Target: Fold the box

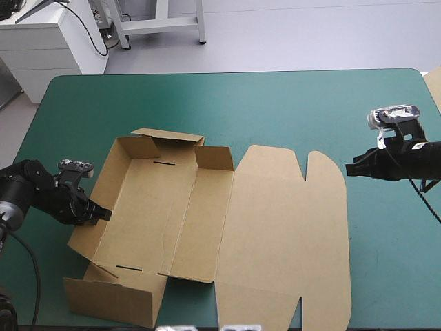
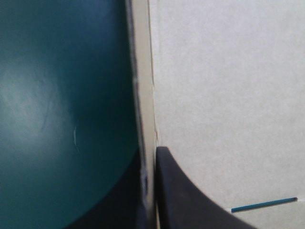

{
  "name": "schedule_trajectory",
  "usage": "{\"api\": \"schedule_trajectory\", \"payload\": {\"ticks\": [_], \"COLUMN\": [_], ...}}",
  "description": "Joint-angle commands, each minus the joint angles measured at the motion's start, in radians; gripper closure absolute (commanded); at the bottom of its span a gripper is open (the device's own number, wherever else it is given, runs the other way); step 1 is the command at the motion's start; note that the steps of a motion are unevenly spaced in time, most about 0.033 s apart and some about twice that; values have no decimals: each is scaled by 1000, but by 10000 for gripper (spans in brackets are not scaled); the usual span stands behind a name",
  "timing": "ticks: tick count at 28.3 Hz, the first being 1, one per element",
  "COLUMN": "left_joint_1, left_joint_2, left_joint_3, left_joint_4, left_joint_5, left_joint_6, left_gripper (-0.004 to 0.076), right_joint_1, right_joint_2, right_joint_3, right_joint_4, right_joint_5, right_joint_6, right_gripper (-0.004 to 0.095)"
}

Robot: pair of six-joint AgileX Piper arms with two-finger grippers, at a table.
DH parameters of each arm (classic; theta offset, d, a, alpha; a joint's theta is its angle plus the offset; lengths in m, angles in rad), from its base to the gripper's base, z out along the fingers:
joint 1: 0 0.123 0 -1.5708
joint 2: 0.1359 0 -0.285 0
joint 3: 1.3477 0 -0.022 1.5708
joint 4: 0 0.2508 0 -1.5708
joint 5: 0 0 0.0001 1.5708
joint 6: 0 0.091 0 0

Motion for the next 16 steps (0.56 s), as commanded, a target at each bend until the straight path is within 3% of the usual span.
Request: {"api": "schedule_trajectory", "payload": {"ticks": [1,9,16], "left_joint_1": [-27,-215,-448], "left_joint_2": [-22,-2,95], "left_joint_3": [-104,-272,-439], "left_joint_4": [-42,5,247], "left_joint_5": [-106,-344,-417], "left_joint_6": [177,252,249], "left_gripper": [729,729,729], "right_joint_1": [-9,-9,-9], "right_joint_2": [-23,-23,-23], "right_joint_3": [-27,-27,-27], "right_joint_4": [29,29,29], "right_joint_5": [-29,-29,-27], "right_joint_6": [-14,-14,-14], "right_gripper": [929,929,927]}}
